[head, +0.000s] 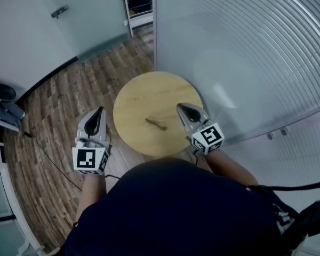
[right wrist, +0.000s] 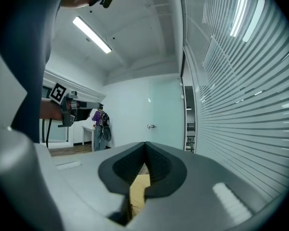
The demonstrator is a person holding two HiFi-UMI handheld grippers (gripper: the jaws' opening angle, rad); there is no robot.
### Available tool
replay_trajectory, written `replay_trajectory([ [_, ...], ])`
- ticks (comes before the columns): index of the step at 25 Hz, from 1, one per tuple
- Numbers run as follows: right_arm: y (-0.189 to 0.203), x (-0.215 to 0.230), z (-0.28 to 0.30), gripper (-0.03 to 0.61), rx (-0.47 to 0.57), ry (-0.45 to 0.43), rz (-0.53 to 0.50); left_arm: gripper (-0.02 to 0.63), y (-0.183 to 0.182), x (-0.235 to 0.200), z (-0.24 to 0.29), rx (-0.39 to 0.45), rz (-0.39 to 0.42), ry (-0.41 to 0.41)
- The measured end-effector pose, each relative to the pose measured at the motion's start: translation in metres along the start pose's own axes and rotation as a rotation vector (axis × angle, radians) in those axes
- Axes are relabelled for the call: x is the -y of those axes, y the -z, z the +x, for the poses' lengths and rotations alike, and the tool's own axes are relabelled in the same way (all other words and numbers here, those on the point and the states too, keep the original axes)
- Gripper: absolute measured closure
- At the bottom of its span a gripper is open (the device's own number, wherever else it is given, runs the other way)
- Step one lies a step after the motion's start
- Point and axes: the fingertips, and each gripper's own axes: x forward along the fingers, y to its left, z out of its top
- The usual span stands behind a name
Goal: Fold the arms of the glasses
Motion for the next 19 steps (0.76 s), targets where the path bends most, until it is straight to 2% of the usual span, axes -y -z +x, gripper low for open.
replay_trajectory([
  [4, -0.009, -0.004, 0.013, 0.569, 0.007, 0.023, 0.014, 0.611, -0.004, -0.024, -0.005, -0.003, 0.007, -0.010],
  [13, 0.015, -0.001, 0.039, 0.569, -0.008, 0.051, 0.028, 0.611, 0.031, -0.054, -0.005, -0.013, -0.020, -0.036],
  [19, -0.028, -0.016, 0.040, 0.569, -0.016, 0.066, 0.004, 0.611, -0.001, -0.080, -0.016, 0.006, -0.029, -0.029],
])
